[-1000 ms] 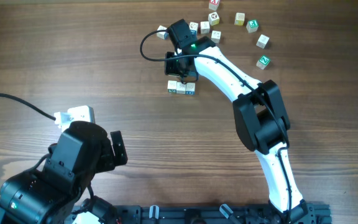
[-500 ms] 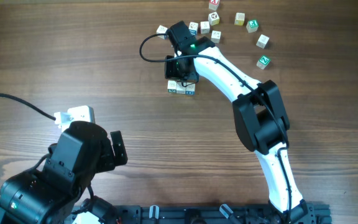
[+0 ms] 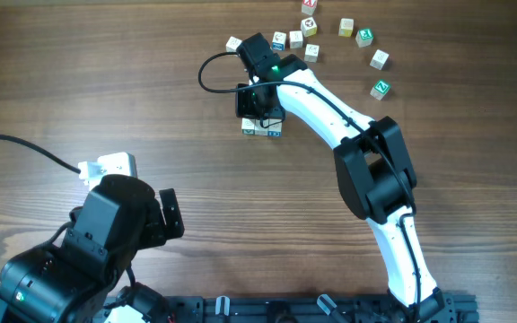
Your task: Form a horizontal line
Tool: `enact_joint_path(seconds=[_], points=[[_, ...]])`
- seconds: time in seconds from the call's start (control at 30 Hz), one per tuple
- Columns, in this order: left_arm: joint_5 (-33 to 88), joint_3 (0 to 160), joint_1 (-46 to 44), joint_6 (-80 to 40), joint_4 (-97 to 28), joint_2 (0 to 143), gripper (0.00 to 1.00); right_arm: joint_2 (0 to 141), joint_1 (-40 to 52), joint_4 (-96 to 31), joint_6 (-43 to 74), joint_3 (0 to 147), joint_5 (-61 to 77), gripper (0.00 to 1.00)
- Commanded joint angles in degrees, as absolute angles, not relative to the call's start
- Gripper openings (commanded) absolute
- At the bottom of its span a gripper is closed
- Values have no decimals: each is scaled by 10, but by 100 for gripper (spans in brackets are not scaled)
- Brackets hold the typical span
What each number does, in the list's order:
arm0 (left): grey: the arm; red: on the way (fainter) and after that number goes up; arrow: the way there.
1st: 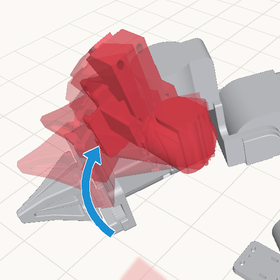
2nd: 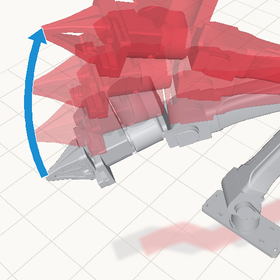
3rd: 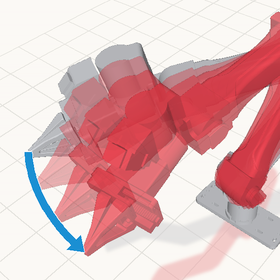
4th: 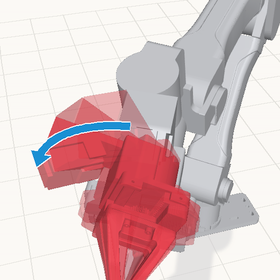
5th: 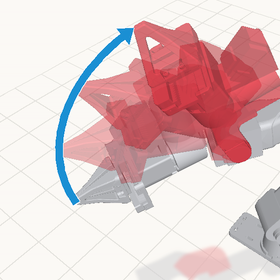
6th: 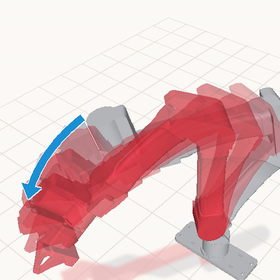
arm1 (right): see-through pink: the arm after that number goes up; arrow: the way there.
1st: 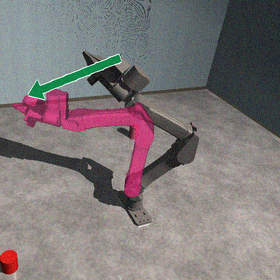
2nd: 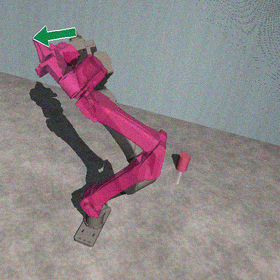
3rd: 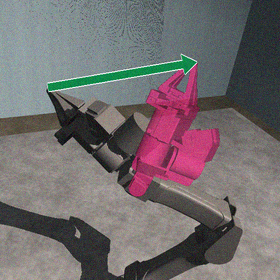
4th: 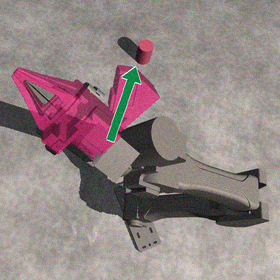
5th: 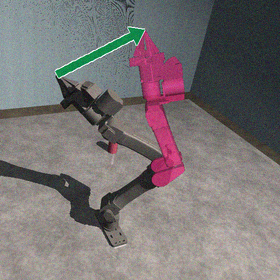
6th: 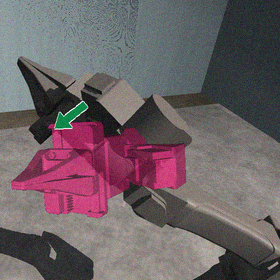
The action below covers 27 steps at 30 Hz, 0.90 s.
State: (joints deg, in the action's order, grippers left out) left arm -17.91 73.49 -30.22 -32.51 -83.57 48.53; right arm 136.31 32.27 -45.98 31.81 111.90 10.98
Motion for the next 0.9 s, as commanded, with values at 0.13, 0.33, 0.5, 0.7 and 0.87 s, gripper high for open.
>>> enact_joint_path(seconds=[0.13,0.33,0.5,0.7,0.87], points=[[-176,733,-299,-335,-834,484,100,1374,320,-443,284,1143,112,5],[-176,733,-299,-335,-834,484,100,1374,325,-462,270,1192,113,5],[-176,733,-299,-335,-834,484,100,1374,334,-489,271,1192,98,5],[-176,733,-299,-335,-834,484,100,1374,356,-510,270,1192,75,5],[-176,733,-299,-335,-834,484,100,1374,371,-511,270,1191,62,5]])
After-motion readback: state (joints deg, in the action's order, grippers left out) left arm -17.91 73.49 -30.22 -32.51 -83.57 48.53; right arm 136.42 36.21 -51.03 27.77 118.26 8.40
